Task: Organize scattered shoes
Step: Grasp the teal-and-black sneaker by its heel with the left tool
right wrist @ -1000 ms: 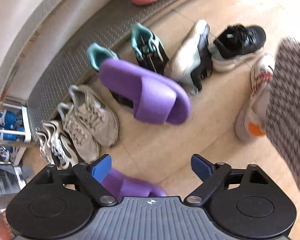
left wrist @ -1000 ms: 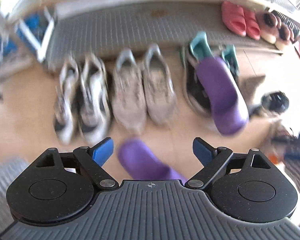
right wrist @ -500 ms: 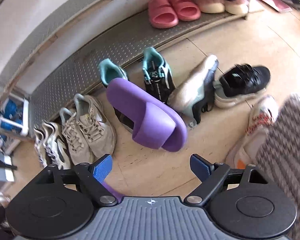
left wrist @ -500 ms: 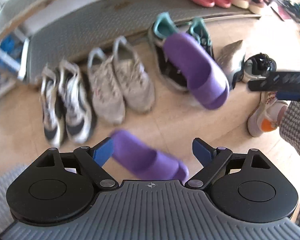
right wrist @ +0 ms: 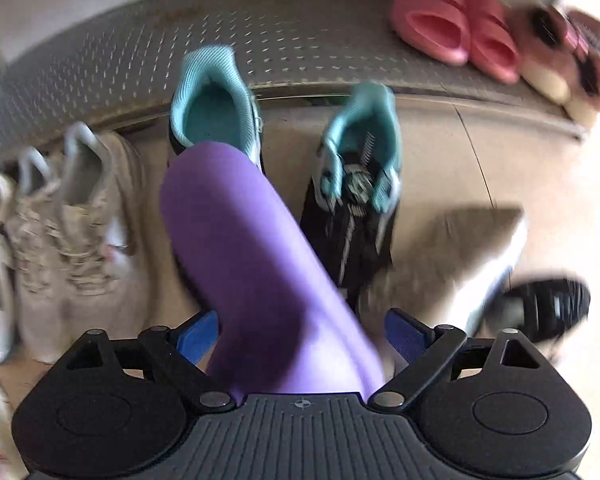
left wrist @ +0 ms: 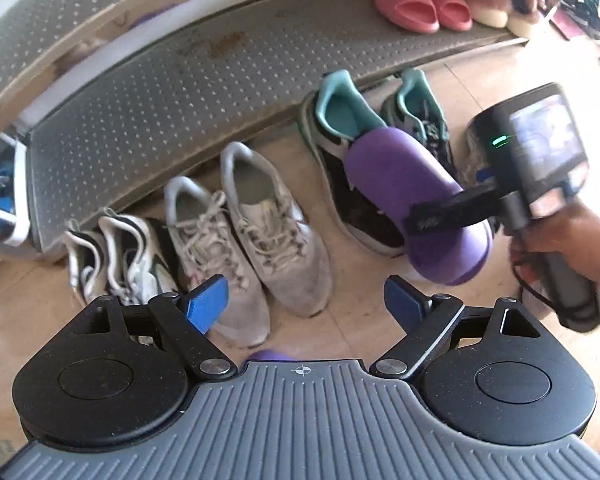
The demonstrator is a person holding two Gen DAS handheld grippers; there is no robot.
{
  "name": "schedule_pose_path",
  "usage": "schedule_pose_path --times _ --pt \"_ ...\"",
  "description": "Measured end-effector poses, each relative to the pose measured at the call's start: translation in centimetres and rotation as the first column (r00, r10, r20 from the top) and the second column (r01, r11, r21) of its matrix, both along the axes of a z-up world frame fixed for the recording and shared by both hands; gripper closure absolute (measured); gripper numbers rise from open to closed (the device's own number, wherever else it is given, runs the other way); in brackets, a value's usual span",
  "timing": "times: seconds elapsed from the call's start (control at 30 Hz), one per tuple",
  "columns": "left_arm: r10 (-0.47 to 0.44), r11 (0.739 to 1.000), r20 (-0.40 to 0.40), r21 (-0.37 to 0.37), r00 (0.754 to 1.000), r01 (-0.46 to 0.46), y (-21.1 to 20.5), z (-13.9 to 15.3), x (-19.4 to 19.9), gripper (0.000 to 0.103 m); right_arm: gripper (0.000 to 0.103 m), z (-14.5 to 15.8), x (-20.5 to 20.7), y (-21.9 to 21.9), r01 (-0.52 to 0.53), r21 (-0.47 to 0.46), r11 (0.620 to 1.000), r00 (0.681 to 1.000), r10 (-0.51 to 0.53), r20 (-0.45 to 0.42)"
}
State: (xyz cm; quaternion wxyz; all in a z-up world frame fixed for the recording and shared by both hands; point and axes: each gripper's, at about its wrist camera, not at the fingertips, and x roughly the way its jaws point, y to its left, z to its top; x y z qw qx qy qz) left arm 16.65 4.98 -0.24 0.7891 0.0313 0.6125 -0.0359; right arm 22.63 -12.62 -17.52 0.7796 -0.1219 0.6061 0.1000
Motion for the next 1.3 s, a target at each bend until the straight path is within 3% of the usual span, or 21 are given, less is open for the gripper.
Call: schedule_pose_path --times 0.07,0.13,0.2,0.27,0.3,0.4,0.47,0.5,0.53,0.63,0.77,0.87,0.93,1.0,1.07,1.13,1.23,1.3 --pt "0.026 0.999 -0.003 -0.022 1.0 -0.026 0.6 0.2 0.6 0.013 0.025 -0.4 -0.3 0.2 -0.043 -0.026 0.999 0.998 0.042 -0.042" --pt "0.046 0.998 -0.003 -0.031 0.999 -0.046 0.8 0.4 0.8 0.013 0.056 0.0 -1.4 0.1 -0.094 -0.058 0.994 0.993 0.089 -0.073" --pt "0.064 0.997 -0.001 -0.036 0.998 -0.064 1.0 0.5 0.9 0.013 0.061 0.5 -2.4 0.0 -0.144 -0.086 0.986 0.985 0.134 -0.106" --pt "0.069 0.997 0.008 -0.034 0.998 -0.069 0.8 0.8 0.8 0.013 0.063 2.0 -3.4 -1.3 -0.148 0.01 0.989 0.968 0.146 -0.203" --pt "0.066 0.997 0.012 -0.033 0.998 -0.066 0.6 0.9 0.8 0.013 0.063 3.0 -4.2 -2.2 -0.151 0.073 0.986 0.948 0.166 -0.273" --pt "0.041 0.999 0.007 -0.024 0.999 -0.041 -0.2 0.8 0.4 0.013 0.061 3.3 -7.0 -3.3 -0.211 0.096 0.973 0.857 0.232 -0.46" --pt "0.034 0.999 -0.001 -0.017 0.999 -0.034 -0.5 0.5 0.3 0.013 0.05 3.7 -7.4 -4.1 -0.147 0.082 0.986 0.876 0.168 -0.453" --pt "0.036 0.999 -0.008 -0.008 0.999 -0.036 -0.6 0.2 0.3 0.013 0.031 4.5 -7.2 -4.2 -0.117 0.069 0.991 0.896 0.135 -0.424" --pt "0.041 0.999 -0.013 -0.001 0.999 -0.041 -0.6 -0.1 0.3 0.013 0.021 5.3 -6.9 -4.3 -0.086 0.059 0.995 0.914 0.102 -0.392" --pt "0.072 0.997 -0.019 -0.016 0.997 -0.073 -0.5 -0.9 0.7 0.014 0.018 10.9 -5.1 -4.3 0.009 0.133 0.991 0.975 0.021 -0.223" --pt "0.165 0.975 0.002 -0.148 0.986 -0.163 0.6 -1.6 1.6 0.014 0.013 15.4 -3.2 -4.7 0.037 0.256 0.966 0.999 -0.026 -0.043" --pt "0.244 0.93 0.01 -0.284 0.97 -0.231 2.1 -2.8 2.5 0.017 0.022 16.3 0.2 -6.0 0.167 0.358 0.919 0.986 -0.154 -0.064" --pt "0.274 0.919 0.001 -0.296 0.962 -0.261 2.2 -4.3 4.3 0.023 0.027 17.4 1.4 -6.4 0.17 0.447 0.878 0.985 -0.157 -0.067" --pt "0.301 0.909 -0.007 -0.3 0.954 -0.289 2.0 -5.9 6.3 0.029 0.025 18.6 1.7 -7.2 0.201 0.46 0.865 0.979 -0.196 -0.059" --pt "0.33 0.898 -0.008 -0.306 0.944 -0.316 1.3 -7.8 8.7 0.03 0.02 19.4 2.0 -8.2 0.24 0.467 0.851 0.968 -0.246 -0.048" --pt "0.332 0.9 0.004 -0.299 0.943 -0.316 0.2 -9.6 10.5 0.03 0.018 20.3 2.6 -9.7 0.296 0.494 0.817 0.947 -0.319 -0.04" --pt "0.311 0.928 0.017 -0.223 0.95 -0.3 -1.5 -12.2 12.8 0.03 0.017 20.3 2.9 -10.9 0.362 0.538 0.761 0.924 -0.369 -0.099" --pt "0.326 0.933 0.008 -0.166 0.945 -0.32 -2.1 -14.1 14.4 0.03 0.016 20.3 3.2 -11.7 0.404 0.564 0.72 0.906 -0.4 -0.139"
